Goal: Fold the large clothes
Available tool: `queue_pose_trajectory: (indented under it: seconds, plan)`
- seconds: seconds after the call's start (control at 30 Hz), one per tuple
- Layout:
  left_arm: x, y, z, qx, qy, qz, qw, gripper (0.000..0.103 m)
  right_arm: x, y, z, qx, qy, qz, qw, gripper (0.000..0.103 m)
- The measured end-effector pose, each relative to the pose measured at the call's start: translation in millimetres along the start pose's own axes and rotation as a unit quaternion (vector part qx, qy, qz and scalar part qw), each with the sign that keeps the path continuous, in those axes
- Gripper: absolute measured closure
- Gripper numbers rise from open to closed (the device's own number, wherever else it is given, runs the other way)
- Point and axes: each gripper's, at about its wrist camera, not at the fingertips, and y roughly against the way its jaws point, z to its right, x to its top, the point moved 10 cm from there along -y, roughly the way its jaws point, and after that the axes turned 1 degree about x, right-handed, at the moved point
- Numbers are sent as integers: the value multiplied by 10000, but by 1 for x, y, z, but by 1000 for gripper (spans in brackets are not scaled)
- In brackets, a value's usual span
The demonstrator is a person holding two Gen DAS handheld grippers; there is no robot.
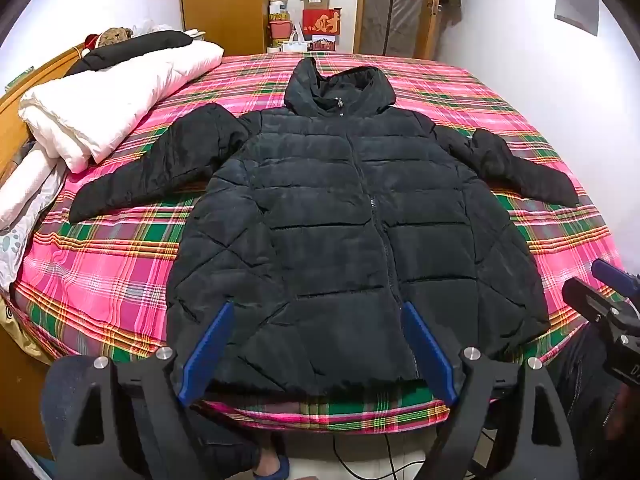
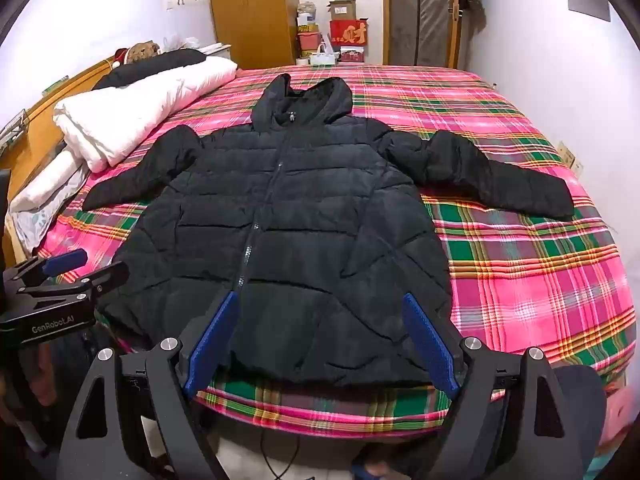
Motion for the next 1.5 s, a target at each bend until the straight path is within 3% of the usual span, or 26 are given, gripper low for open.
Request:
queue_pose_trajectory:
  seconds: [1.5]
  plan:
    - [-2,5,1,-10,10,-25,10000,16,-10,-4,-12,71,72,-182,9998,19]
